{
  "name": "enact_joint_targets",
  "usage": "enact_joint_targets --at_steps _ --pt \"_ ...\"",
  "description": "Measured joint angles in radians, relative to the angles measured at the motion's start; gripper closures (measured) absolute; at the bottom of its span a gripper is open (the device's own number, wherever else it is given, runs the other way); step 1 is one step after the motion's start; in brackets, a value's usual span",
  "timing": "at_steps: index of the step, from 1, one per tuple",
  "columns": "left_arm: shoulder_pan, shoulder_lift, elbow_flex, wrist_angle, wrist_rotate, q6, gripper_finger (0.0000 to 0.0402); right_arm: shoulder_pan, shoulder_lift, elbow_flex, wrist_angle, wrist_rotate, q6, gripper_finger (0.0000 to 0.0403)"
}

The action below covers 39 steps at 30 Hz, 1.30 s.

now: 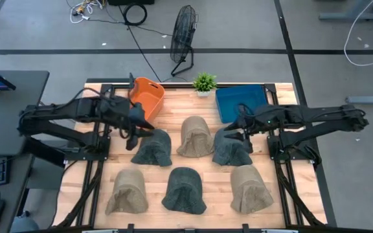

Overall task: Pick & Place hat
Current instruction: Put the top left black cap into the orange bin

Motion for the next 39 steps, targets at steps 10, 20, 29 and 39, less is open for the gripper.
enact_joint_targets --at_steps 10,20,29,39 --pt "-0.021 0.212 -0.001 -0.153 -0.002 0.027 0.0257 0.000 0.063 0.000 0.044 0.000 0.001 0.0268" --pt "-0.002 0.450 -0.001 -0.176 -0.030 0.167 0.0203 0.000 0.074 -0.001 0.068 0.000 0.007 0.0268" --pt "-0.002 0.612 -0.001 -0.212 -0.070 0.186 0.0210 0.000 0.074 -0.001 0.081 0.000 0.006 0.0268" --pt "-0.002 0.699 0.000 -0.244 -0.186 0.184 0.0213 0.000 0.074 -0.001 0.084 0.000 0.006 0.0268"
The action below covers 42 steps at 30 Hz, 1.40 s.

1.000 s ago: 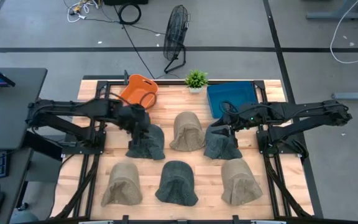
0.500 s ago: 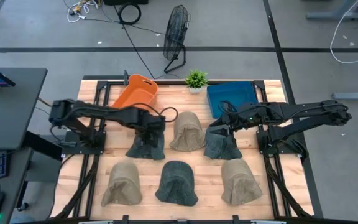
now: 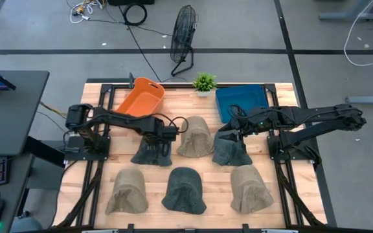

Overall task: Pick & Place hat
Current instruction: Put the top left black cap into the orange bin

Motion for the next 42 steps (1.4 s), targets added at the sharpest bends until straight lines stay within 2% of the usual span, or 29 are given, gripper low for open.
enact_joint_targets --at_steps 4,10,11,17,23,28,32,35,42 --pt "0.000 0.010 0.000 -0.002 0.000 0.000 0.0248 0.000 0.000 0.000 0.000 0.000 0.000 0.0268" --pt "0.000 0.010 0.000 -0.004 0.000 -0.005 0.0377 0.000 0.000 0.000 0.002 0.000 0.000 0.0268" --pt "-0.001 0.009 0.000 -0.004 0.000 -0.014 0.0385 0.000 0.000 0.000 0.002 0.000 0.000 0.0268" --pt "-0.047 -0.030 0.041 -0.029 0.007 -0.023 0.0389 0.000 -0.001 0.000 0.004 0.000 -0.001 0.0268" --pt "-0.090 -0.083 0.180 -0.128 -0.004 -0.016 0.0391 0.000 -0.001 0.000 0.005 0.000 -0.001 0.0268" --pt "-0.102 -0.112 0.338 -0.293 -0.105 -0.008 0.0393 0.000 -0.001 0.000 0.005 0.000 0.000 0.0268" --pt "-0.101 -0.119 0.471 -0.429 -0.240 0.075 0.0392 0.000 -0.001 0.000 0.012 0.000 0.000 0.0268" --pt "-0.065 -0.120 0.534 -0.471 -0.336 0.164 0.0390 0.000 -0.001 0.000 0.027 0.000 0.000 0.0268" --pt "0.111 -0.120 0.554 -0.512 -0.349 0.315 0.0393 0.000 -0.001 0.000 0.082 0.001 0.000 0.0268"
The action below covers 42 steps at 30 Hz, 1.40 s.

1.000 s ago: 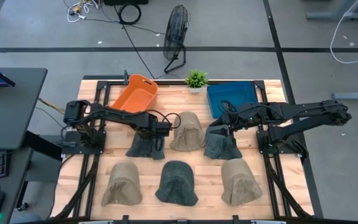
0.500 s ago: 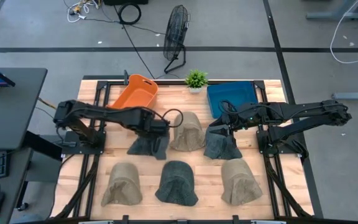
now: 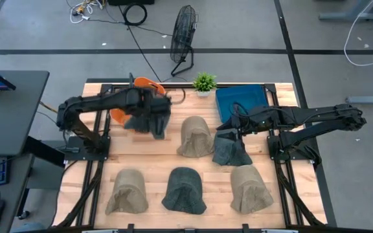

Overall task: Pick & Place hat
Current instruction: Put the top left black cap into the orange bin

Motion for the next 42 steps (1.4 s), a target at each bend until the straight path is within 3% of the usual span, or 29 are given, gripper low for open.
enact_joint_targets --at_steps 5,9,16,25,29,34,42 --pt "0.153 0.000 0.000 0.008 -0.090 0.135 0.0393 0.000 0.000 0.000 0.024 0.000 0.000 0.0268" --pt "0.286 0.000 -0.024 0.047 -0.025 0.232 0.0393 0.000 0.000 0.000 0.028 0.000 0.000 0.0268" --pt "0.425 -0.002 -0.158 0.103 -0.028 0.453 0.0393 0.000 0.000 0.000 0.028 0.012 0.000 0.0268" --pt "0.441 -0.002 -0.377 0.341 0.006 0.582 0.0393 0.000 0.000 0.000 0.026 0.060 -0.001 0.0268" --pt "0.433 -0.002 -0.452 0.480 0.075 0.588 0.0389 0.000 0.000 0.000 0.025 0.060 -0.001 0.0268" --pt "0.433 -0.002 -0.531 0.671 0.082 0.601 0.0382 0.000 0.000 0.000 0.025 0.060 -0.001 0.0268" --pt "0.461 0.000 -0.619 0.840 0.137 0.569 0.0376 0.000 0.000 0.000 0.025 0.061 0.000 0.0268"
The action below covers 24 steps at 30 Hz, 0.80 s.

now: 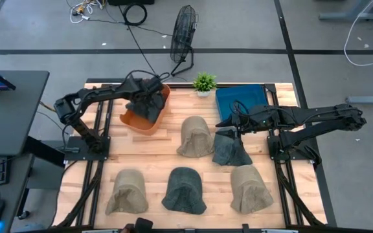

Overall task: Pick & Place hat
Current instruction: Put the top left black cap into the orange bin, then put the bottom black cap into the orange bin

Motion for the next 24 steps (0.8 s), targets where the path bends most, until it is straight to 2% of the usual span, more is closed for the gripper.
enact_joint_targets --at_steps 9,16,20,24 --pt "0.032 0.000 -0.056 0.031 0.006 -0.105 0.0346 0.000 0.000 0.000 0.001 0.000 0.000 0.0268" --pt "0.032 0.000 -0.051 0.015 0.001 -0.134 0.0267 0.000 0.000 0.000 0.001 0.000 0.000 0.0268" --pt "0.015 0.000 0.017 -0.104 -0.010 -0.197 0.0218 0.000 0.000 0.000 0.007 0.000 0.000 0.0268" --pt "-0.016 0.000 0.144 -0.268 -0.002 -0.289 0.0202 0.000 0.000 0.000 0.020 0.000 0.000 0.0268"
